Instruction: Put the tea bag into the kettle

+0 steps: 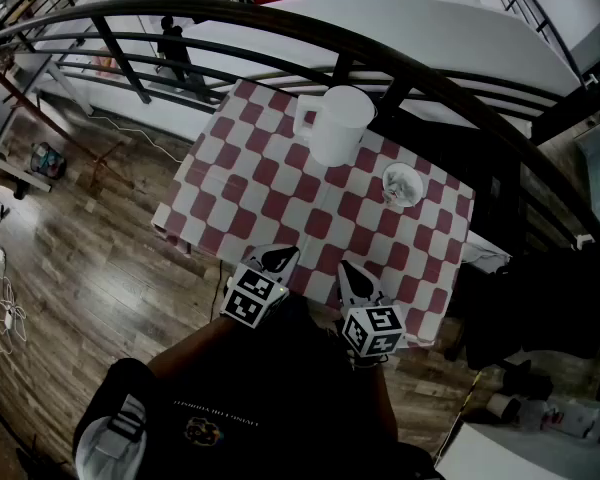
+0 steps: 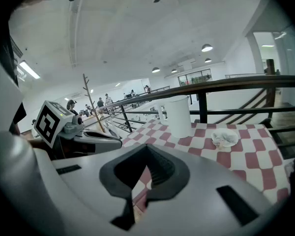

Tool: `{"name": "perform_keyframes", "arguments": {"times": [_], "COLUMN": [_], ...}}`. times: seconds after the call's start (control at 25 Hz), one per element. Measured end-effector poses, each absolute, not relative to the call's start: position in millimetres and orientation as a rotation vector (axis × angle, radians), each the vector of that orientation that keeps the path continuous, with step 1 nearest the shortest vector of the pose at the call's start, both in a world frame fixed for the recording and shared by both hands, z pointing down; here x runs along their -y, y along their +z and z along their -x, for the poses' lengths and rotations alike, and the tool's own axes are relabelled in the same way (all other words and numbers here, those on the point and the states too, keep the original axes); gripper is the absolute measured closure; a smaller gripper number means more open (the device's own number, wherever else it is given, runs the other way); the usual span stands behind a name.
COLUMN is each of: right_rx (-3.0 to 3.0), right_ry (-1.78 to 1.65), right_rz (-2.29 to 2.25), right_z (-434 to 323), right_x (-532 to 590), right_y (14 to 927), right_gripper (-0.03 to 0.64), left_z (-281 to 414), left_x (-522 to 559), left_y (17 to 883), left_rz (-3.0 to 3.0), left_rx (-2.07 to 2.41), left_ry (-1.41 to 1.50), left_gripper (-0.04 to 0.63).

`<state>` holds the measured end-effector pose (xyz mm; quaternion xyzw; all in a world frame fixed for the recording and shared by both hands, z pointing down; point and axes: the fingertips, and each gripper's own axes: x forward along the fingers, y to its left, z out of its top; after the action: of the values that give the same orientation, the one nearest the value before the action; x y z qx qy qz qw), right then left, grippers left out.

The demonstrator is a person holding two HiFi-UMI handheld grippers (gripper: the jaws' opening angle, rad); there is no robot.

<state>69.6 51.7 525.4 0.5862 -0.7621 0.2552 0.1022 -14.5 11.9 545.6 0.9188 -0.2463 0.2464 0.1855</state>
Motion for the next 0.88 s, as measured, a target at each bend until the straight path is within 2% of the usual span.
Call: {"name": "perform_keyframes", "arguments": {"times": [0.88], "right_rx": [2.245], "right_ry": [0.792], "right_rz": [-1.782], "right_z": [-74.4], "right_x": [-40.0], "right_y": [524.6], "right_gripper": [0.606], "left_z": [22.8], "left_x": [-0.4], "left_y": [548.0], "left_rz": [-2.573], "left_rx": [0.713], "left_ry": [0.689], "left_gripper": [0.597]}}
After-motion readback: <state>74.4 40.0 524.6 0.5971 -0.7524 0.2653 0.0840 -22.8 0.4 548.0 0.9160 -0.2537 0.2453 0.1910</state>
